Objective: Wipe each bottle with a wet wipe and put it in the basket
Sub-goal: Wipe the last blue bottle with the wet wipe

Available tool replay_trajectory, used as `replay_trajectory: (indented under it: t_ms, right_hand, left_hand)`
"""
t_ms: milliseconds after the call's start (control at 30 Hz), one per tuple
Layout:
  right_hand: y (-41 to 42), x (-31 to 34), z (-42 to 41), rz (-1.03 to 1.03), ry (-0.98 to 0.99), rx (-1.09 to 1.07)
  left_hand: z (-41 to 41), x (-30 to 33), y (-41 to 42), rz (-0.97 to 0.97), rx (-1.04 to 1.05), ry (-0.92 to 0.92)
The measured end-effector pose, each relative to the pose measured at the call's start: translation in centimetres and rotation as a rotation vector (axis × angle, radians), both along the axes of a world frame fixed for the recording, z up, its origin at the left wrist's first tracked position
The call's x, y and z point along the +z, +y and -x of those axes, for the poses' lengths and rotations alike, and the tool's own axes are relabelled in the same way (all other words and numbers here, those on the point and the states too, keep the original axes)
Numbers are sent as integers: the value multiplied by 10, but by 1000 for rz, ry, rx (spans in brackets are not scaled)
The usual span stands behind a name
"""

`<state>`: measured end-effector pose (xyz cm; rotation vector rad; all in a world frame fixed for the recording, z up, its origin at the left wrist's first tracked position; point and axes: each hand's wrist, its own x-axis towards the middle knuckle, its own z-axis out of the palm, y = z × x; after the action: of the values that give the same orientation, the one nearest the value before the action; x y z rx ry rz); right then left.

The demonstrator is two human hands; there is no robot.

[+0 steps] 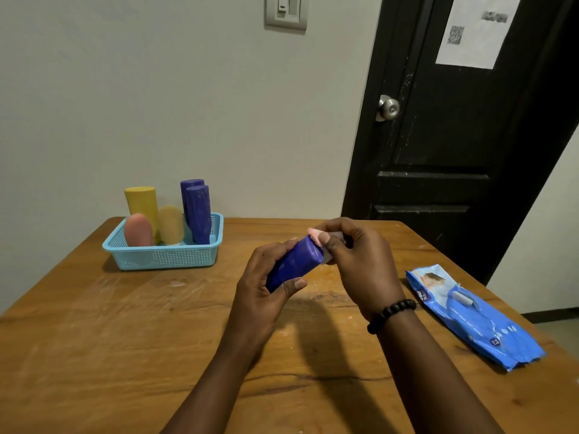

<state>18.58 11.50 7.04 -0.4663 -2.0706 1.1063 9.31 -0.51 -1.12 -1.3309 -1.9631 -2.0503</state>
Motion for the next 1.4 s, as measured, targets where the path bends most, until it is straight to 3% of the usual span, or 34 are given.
replay_trajectory:
  t_ms: [267,433,567,833,933,1033,1100,1233,1400]
  right_hand:
    - [-6,-5,-8,-189,-9,0]
    - [3,-3,-27,-6,-155,275]
    - [3,2,-25,159,71,192]
    - [-7,0,-5,-277,-28,46]
    - [-7,-5,-14,-231,-44,131]
    - [-5,-10,-16,-75,73,106]
    - [-5,-11,-12,-49,147,64]
    - [-9,-11,2,-137,140,62]
    - [-18,-7,25,-255,88,84]
  left_hand:
    - [4,-1,-2,-37,51,-7]
    - [8,-3,-5,-41,88,-10]
    - [7,0,-2,-48,62,-23]
    - [6,-1,-3,-45,23,-28]
    - [9,-1,-4,-33,53,-45]
    - [11,-3,-1,-23,39,-165]
    - [13,-4,2,-75,-48,-367]
    - [8,2,1,-250,-309,-807]
    - [3,5,1,-344,-401,-1006]
